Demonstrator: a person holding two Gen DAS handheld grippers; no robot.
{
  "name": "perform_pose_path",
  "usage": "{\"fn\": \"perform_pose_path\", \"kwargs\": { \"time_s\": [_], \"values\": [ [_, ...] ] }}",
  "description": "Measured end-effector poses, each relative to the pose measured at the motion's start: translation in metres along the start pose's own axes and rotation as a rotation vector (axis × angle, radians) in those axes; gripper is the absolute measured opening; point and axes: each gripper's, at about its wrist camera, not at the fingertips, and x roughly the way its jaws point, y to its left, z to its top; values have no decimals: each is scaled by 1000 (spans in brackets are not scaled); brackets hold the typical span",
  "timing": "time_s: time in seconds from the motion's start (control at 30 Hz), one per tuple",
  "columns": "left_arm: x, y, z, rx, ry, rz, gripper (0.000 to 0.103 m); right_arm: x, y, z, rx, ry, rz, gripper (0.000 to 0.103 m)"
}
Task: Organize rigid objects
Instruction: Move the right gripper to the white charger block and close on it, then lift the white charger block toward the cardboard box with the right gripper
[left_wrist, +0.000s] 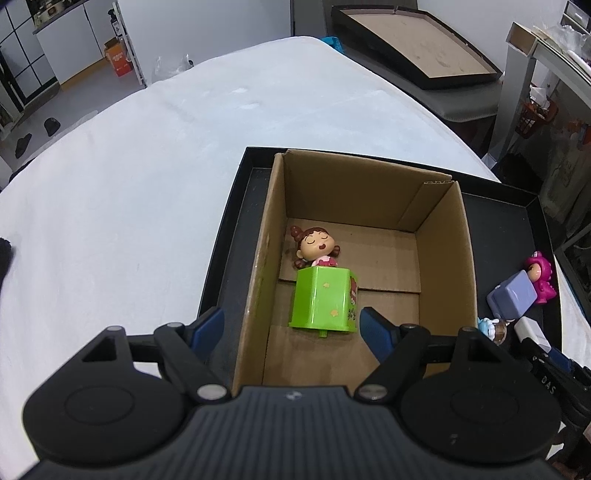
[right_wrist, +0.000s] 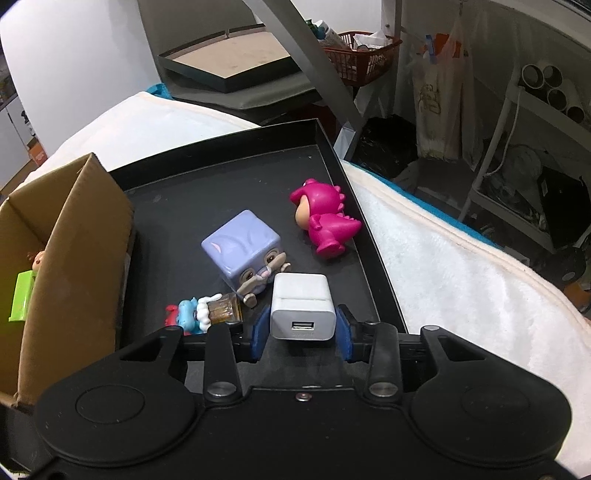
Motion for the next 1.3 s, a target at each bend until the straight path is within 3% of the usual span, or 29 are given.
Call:
{"fn": "perform_pose_path", "kwargs": {
  "time_s": [0.63,1.3],
  "values": [
    [6,22,-5,-55,10,-68,79,-33,13,15,-67,-90,-21,36],
    [17,47,-10,-109,10,-158,76,-83,77,55,-239,-221,35,36]
  ]
}}
